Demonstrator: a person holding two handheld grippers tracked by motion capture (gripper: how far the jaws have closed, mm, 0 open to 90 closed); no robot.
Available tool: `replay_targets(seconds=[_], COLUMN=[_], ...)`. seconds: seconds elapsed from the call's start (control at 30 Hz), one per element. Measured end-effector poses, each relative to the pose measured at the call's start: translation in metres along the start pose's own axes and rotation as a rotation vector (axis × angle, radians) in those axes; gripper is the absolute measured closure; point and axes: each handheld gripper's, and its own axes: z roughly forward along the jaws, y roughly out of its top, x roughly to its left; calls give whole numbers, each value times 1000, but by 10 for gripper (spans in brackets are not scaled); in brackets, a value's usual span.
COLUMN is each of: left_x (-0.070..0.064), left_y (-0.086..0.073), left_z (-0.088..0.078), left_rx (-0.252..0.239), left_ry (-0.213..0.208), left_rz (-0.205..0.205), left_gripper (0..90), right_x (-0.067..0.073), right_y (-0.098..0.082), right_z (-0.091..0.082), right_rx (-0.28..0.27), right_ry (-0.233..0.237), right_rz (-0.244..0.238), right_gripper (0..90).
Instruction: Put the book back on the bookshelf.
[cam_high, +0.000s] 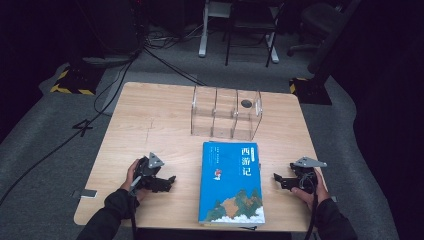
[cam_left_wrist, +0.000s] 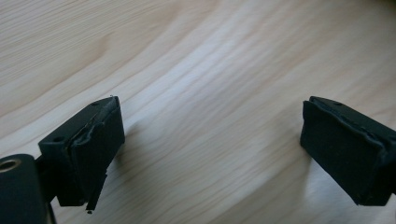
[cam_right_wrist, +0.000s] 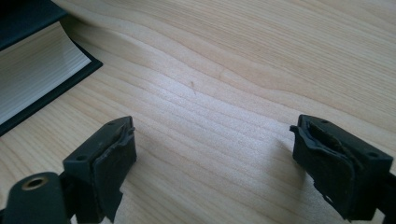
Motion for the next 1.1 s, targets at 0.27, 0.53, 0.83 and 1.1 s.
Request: replay_targets(seconds=[0.27,0.53,0.83,1.1], left_x=[-12,-14,-16,-18], left_y=[7,4,3,3], left_z=[7,4,3,3], left_rx=[-1,1,1,1], left_ry=[-79,-98,-132,-142], left_rz=[82,105,138,148], left_gripper=[67,68,68,68], right_x=[-1,1,22,36], right_y=[-2,1,21,37], right_z=[-2,-6,-35,-59], right_rx=[0,11,-48,-111], right_ry=[22,102,198,257], right_rz=[-20,-45,-110,-122], right_gripper=[135,205,244,247])
